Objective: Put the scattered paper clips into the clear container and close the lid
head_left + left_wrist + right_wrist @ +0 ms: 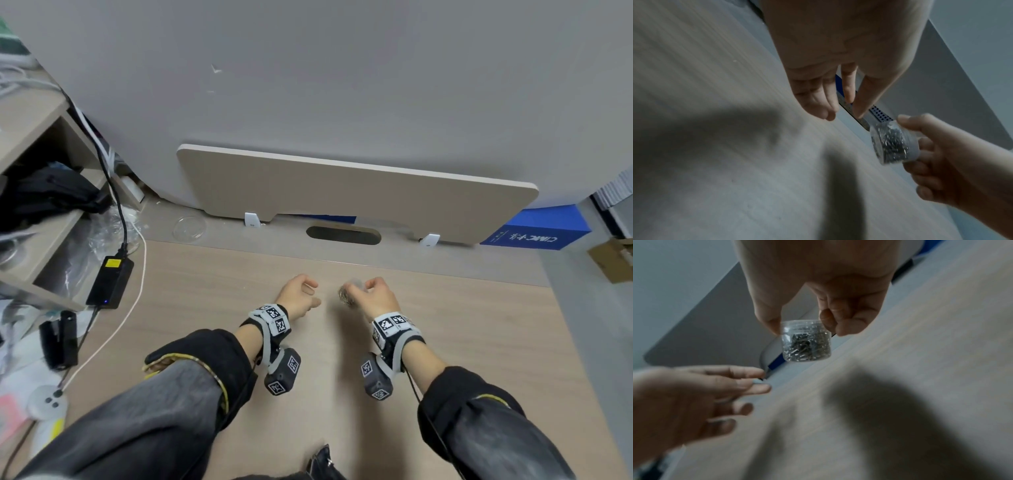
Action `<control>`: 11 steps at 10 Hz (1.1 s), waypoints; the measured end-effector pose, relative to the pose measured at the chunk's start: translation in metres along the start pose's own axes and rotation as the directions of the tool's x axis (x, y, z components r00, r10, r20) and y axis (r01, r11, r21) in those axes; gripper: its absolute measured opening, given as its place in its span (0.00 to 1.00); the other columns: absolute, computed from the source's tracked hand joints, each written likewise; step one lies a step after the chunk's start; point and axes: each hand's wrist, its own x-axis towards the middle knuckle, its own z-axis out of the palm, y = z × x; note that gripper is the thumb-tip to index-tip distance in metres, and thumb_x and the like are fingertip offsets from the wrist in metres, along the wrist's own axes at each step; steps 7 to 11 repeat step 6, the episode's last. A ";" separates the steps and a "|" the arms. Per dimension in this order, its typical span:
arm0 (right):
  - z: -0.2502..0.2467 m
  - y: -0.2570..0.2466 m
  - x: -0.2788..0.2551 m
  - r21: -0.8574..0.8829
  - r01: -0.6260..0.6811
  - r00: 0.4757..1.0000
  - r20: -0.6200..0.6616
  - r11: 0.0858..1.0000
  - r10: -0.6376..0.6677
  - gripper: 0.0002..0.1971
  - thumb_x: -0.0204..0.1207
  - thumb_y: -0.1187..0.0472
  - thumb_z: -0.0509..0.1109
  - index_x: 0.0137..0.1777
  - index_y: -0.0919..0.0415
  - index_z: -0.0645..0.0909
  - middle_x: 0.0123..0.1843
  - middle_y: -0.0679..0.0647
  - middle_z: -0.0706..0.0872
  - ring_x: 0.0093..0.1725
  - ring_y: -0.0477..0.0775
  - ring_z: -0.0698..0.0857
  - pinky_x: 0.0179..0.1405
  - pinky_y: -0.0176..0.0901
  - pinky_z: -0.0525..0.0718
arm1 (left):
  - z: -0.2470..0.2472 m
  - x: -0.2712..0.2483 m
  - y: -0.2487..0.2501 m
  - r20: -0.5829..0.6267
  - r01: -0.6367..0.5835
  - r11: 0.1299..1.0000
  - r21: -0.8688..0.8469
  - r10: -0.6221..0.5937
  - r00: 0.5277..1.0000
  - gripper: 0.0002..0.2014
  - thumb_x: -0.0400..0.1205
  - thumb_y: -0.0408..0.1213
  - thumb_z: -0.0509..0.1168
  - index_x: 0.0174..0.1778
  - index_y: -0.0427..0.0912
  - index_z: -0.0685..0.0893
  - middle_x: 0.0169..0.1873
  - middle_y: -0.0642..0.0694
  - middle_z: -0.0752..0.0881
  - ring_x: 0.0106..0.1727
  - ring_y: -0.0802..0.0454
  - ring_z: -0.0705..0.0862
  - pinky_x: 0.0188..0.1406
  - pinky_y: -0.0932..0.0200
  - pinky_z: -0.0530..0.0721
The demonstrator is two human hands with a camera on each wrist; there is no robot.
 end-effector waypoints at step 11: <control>0.018 0.017 0.049 -0.605 0.232 0.972 0.179 0.762 -0.154 0.27 0.72 0.39 0.65 0.59 0.59 0.66 0.48 0.55 0.87 0.47 0.62 0.88 0.40 0.48 0.80 | 0.017 0.051 0.007 0.020 0.062 0.997 0.048 -0.063 0.998 0.13 0.78 0.23 0.62 0.36 0.47 0.80 0.30 0.46 0.82 0.24 0.51 0.77 0.15 0.68 0.71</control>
